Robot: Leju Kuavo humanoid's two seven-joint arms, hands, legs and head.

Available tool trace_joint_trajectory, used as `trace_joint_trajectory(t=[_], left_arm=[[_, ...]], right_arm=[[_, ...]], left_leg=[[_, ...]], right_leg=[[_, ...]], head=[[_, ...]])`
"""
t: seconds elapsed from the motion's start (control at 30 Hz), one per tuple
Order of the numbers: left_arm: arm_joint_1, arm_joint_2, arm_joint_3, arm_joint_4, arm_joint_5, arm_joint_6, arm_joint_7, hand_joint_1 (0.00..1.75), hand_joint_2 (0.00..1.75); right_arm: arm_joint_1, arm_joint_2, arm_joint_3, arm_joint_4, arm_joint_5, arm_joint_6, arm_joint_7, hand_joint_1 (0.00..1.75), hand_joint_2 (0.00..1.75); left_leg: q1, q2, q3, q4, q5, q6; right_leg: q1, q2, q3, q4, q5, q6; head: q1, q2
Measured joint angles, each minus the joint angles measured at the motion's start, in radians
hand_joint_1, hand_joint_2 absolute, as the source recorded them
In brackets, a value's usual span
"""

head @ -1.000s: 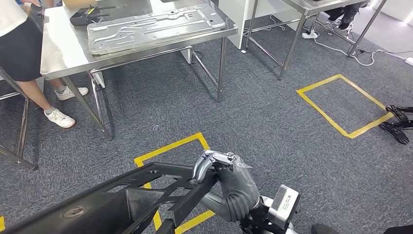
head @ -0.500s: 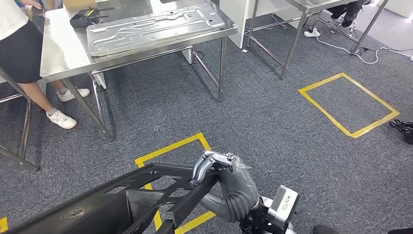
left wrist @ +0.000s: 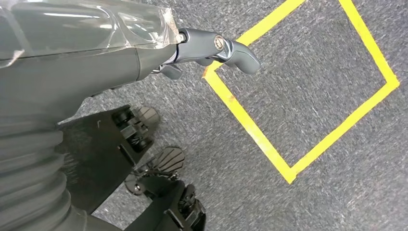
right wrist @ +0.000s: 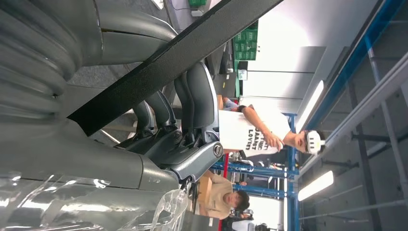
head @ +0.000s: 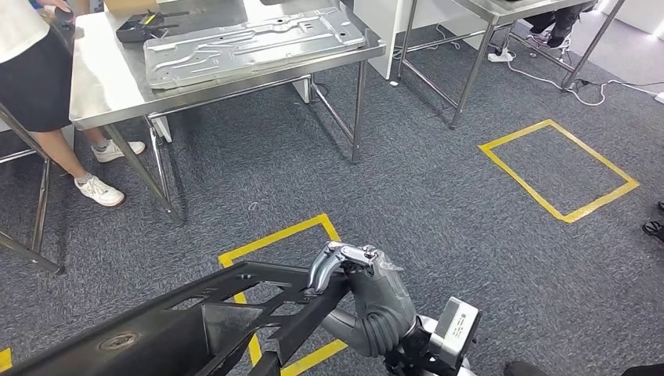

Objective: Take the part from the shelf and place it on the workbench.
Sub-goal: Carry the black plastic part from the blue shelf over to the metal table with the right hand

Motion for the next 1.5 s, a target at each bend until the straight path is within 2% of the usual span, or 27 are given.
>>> trace_joint_trajectory(t=[0.07,0.13,0.17,0.2,0.23,0.3,0.37,0.47,0.53,0.57,0.63,0.7,0.73,0.77,0.83,0.87,0.9,1.03,1.1,1.17,1.2,1.23,1.27,1.33,1.37,1.4,1.5], left_arm=[[-0.001,0.000,0.000,0.000,0.001,0.000,0.000,0.00,1.75],[-0.001,0.000,0.000,0.000,0.005,0.000,0.000,0.00,1.75],[0.000,0.000,0.000,0.000,0.007,0.001,0.000,0.00,1.75],[0.000,0.000,0.000,0.000,0.008,0.001,0.000,0.00,1.75],[0.000,0.000,-0.001,0.000,0.009,0.001,0.000,0.00,1.75],[0.000,0.000,-0.001,0.000,0.010,0.002,0.000,0.00,1.75],[-0.001,0.001,-0.002,0.000,0.011,0.002,0.002,0.00,1.75],[-0.002,0.002,-0.006,0.000,0.011,0.003,0.003,0.00,1.75],[-0.001,0.003,-0.009,0.000,0.011,0.003,0.003,0.00,1.75],[-0.002,0.004,-0.011,0.000,0.011,0.003,0.003,0.00,1.75],[-0.002,0.004,-0.014,0.000,0.011,0.003,0.003,0.00,1.75],[0.000,0.004,-0.016,0.000,0.012,0.003,0.003,0.00,1.75],[0.000,0.004,-0.017,0.000,0.012,0.003,0.003,0.00,1.75],[0.000,0.004,-0.018,0.000,0.013,0.003,0.003,0.00,1.75],[-0.003,0.006,-0.019,0.000,0.014,0.003,0.003,0.00,1.75],[-0.004,0.006,-0.020,0.000,0.015,0.003,0.003,0.00,1.75],[-0.005,0.007,-0.021,0.000,0.016,0.003,0.003,0.00,1.75],[-0.003,0.008,-0.023,0.000,0.021,0.006,0.003,0.00,1.75],[-0.005,0.008,-0.024,0.000,0.025,0.008,0.003,0.00,1.75],[-0.005,0.008,-0.025,0.000,0.028,0.009,0.003,0.00,1.75],[-0.004,0.008,-0.025,0.000,0.028,0.009,0.003,0.00,1.75],[-0.004,0.008,-0.026,0.000,0.029,0.010,0.003,0.00,1.75],[-0.003,0.008,-0.026,0.000,0.029,0.010,0.003,0.00,1.75],[-0.004,0.008,-0.028,0.000,0.029,0.010,0.003,0.00,1.75],[-0.005,0.009,-0.029,0.000,0.029,0.011,0.003,0.00,1.75],[-0.005,0.009,-0.030,0.000,0.029,0.011,0.003,0.00,1.75],[-0.008,0.009,-0.033,0.000,0.029,0.012,0.003,0.00,1.75]], right_arm=[[0.000,0.000,0.000,0.000,0.000,0.000,-0.001,1.75,1.75],[0.001,0.000,0.000,0.003,-0.001,0.000,-0.004,1.75,1.75],[0.002,-0.001,0.000,0.005,-0.001,0.000,-0.005,1.75,1.75],[0.002,-0.001,0.001,0.006,-0.001,0.000,-0.007,1.75,1.75],[0.003,-0.001,0.001,0.007,-0.001,0.000,-0.008,1.75,1.75],[0.003,-0.001,0.001,0.008,-0.001,0.000,-0.010,1.75,1.75],[0.002,0.001,0.001,0.010,-0.002,0.000,-0.011,1.75,1.75],[0.002,0.004,0.001,0.012,-0.002,0.000,-0.013,1.75,1.75],[0.003,0.005,0.001,0.012,-0.003,0.000,-0.014,1.75,1.75],[0.002,0.006,0.001,0.012,-0.003,0.000,-0.014,1.75,1.75],[0.002,0.006,0.001,0.013,-0.003,0.000,-0.014,1.75,1.75],[0.002,0.006,0.001,0.013,-0.003,0.000,-0.014,1.75,1.75],[0.002,0.006,0.001,0.014,-0.003,0.000,-0.014,1.75,1.75],[0.002,0.006,0.001,0.014,-0.003,0.000,-0.015,1.75,1.75],[0.002,0.007,0.001,0.014,-0.003,0.002,-0.015,1.75,1.75],[0.002,0.007,0.001,0.014,-0.004,0.004,-0.016,1.75,1.75],[0.002,0.007,0.001,0.014,-0.004,0.005,-0.017,1.75,1.75],[0.000,0.007,0.001,0.014,-0.007,0.006,-0.018,1.75,1.75],[0.000,0.007,0.001,0.014,-0.008,0.006,-0.018,1.75,1.75],[0.000,0.007,0.001,0.015,-0.008,0.006,-0.018,1.75,1.75],[0.000,0.007,0.001,0.015,-0.008,0.006,-0.018,1.75,1.75],[0.000,0.007,0.001,0.015,-0.008,0.006,-0.018,1.75,1.75],[0.001,0.007,0.001,0.015,-0.008,0.006,-0.018,1.75,1.75],[0.000,0.007,0.002,0.015,-0.008,0.006,-0.018,1.75,1.75],[0.000,0.007,0.002,0.016,-0.008,0.006,-0.018,1.75,1.75],[-0.001,0.007,0.001,0.017,-0.008,0.006,-0.018,1.75,1.75],[-0.002,0.007,0.001,0.019,-0.008,0.006,-0.018,1.75,1.75]], left_leg=[[0.003,0.000,0.004,-0.006,0.005,0.011],[0.002,0.001,0.004,-0.005,0.004,0.015],[0.001,0.001,0.004,-0.005,0.004,0.015],[0.000,0.000,0.005,-0.005,0.003,0.015],[0.000,-0.001,0.006,-0.004,0.003,0.015],[0.001,-0.003,0.010,-0.001,-0.001,0.010],[-0.003,-0.004,0.010,0.004,-0.007,0.001],[-0.005,-0.004,0.005,0.010,-0.011,-0.007],[-0.003,-0.002,-0.006,0.040,-0.032,-0.015],[-0.001,-0.002,-0.026,0.085,-0.058,-0.021],[0.003,0.000,-0.093,0.229,-0.127,-0.032],[0.004,0.000,-0.149,0.336,-0.160,-0.034],[0.004,0.000,-0.149,0.333,-0.147,-0.031],[0.002,0.000,-0.126,0.282,-0.115,-0.026],[-0.004,0.001,-0.048,0.118,-0.041,-0.008],[-0.008,0.003,-0.020,0.054,-0.019,-0.002],[-0.012,0.005,-0.004,0.018,-0.009,0.002],[-0.009,0.006,0.006,-0.006,-0.002,0.008],[-0.002,0.006,0.015,-0.015,0.003,0.013],[-0.002,0.006,0.017,-0.015,0.000,0.017],[-0.002,0.006,0.018,-0.014,-0.003,0.018],[-0.001,0.005,0.020,-0.014,-0.005,0.018],[0.000,0.004,0.024,-0.013,-0.008,0.015],[0.002,0.003,0.034,-0.008,-0.020,0.006],[0.000,0.002,0.036,-0.003,-0.028,0.000],[-0.002,0.002,0.036,0.001,-0.035,-0.005],[-0.003,0.002,0.036,0.004,-0.047,-0.015]], right_leg=[[-0.001,0.001,-0.036,0.085,-0.051,0.007],[-0.001,0.002,-0.109,0.238,-0.120,0.011],[-0.001,0.002,-0.138,0.297,-0.138,0.013],[-0.001,0.002,-0.150,0.316,-0.134,0.013],[-0.002,0.002,-0.139,0.288,-0.110,0.012],[-0.003,0.002,-0.068,0.138,-0.035,0.010],[-0.002,0.003,-0.013,0.022,0.007,0.003],[0.001,0.005,-0.010,0.005,0.009,-0.012],[-0.001,0.005,-0.010,0.004,0.010,-0.022],[-0.003,0.004,-0.010,0.004,0.011,-0.026],[-0.002,0.003,-0.012,0.004,0.011,-0.031],[-0.001,0.003,-0.013,0.004,0.011,-0.032],[0.000,0.003,-0.012,0.004,0.010,-0.032],[0.002,0.004,-0.010,0.004,0.010,-0.033],[0.006,0.004,-0.007,0.003,0.009,-0.033],[0.007,0.004,-0.006,0.003,0.008,-0.032],[0.007,0.004,-0.007,0.003,0.007,-0.029],[0.005,0.003,-0.008,0.011,-0.003,-0.011],[0.006,0.004,-0.045,0.096,-0.051,-0.004],[0.005,0.004,-0.122,0.246,-0.115,0.002],[0.004,0.004,-0.153,0.299,-0.127,0.005],[0.002,0.004,-0.164,0.314,-0.119,0.008],[0.000,0.004,-0.151,0.281,-0.089,0.011],[-0.005,0.003,-0.079,0.132,-0.015,0.018],[-0.008,0.005,-0.048,0.067,0.008,0.016],[-0.009,0.008,-0.029,0.027,0.016,0.012],[-0.006,0.012,-0.024,0.015,0.008,-0.010]], head=[[0.001,0.000],[0.002,0.000],[0.001,0.000],[0.001,0.000],[0.001,0.000],[0.001,0.000],[0.002,0.000],[0.001,0.000],[0.000,0.000],[-0.001,0.000],[-0.002,0.000],[-0.002,0.000],[-0.002,0.000],[-0.002,0.000],[-0.002,0.000],[-0.002,0.000],[-0.001,0.000],[-0.001,0.000],[0.001,0.000],[0.002,0.000],[0.002,0.000],[0.001,0.000],[0.001,0.000],[0.002,0.000],[0.002,0.000],[0.001,0.000],[0.000,0.000]])
